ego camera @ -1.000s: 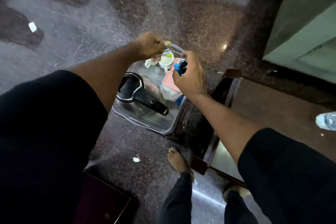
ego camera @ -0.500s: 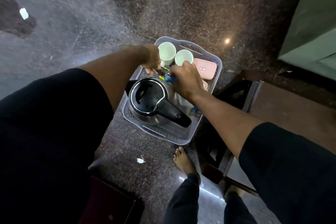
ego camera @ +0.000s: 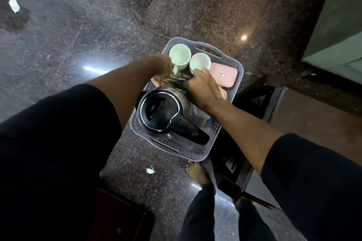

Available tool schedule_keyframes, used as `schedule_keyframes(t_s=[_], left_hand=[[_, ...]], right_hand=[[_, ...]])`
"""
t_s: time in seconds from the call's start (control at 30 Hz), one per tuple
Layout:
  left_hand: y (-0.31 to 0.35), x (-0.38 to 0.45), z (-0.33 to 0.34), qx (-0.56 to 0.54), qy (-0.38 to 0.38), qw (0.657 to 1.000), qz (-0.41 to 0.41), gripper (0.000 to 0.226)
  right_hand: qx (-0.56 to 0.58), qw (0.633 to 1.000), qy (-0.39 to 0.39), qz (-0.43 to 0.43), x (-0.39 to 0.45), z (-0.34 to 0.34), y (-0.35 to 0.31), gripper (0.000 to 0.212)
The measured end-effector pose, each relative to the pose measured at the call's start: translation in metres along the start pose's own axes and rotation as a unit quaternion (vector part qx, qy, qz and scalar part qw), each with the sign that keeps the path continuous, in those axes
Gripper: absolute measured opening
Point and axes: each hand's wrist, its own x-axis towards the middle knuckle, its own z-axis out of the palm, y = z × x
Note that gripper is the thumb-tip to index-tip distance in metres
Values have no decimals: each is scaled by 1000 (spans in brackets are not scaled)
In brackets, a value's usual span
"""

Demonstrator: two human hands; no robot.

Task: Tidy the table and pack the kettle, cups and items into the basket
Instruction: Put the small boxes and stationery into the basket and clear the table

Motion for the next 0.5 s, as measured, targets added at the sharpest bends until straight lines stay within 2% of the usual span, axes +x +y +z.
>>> schedule_keyframes(t_s=[0.07, 0.13, 0.2, 0.37, 0.5], left_hand=[[-2, 9, 7, -2, 27, 1000, -10, 8], [-2, 10, 7, 89, 82, 993, -18, 22], [-3, 8, 6, 128, 116, 985, -10, 29], [-3, 0, 5, 152, 133, 979, -3, 32], [-1, -5, 9, 166, 128, 978, 12, 33]], right_hand=[[-3, 1000, -3, -4, 1, 5, 0, 12], [-4, 1000, -10, -10, 3, 10, 1, 16], [3, 1000, -16, -10, 4, 13, 1, 19], [-6, 999, -48, -21, 4, 14, 0, 24], [9, 1000, 13, -14, 0, 11, -3, 23]])
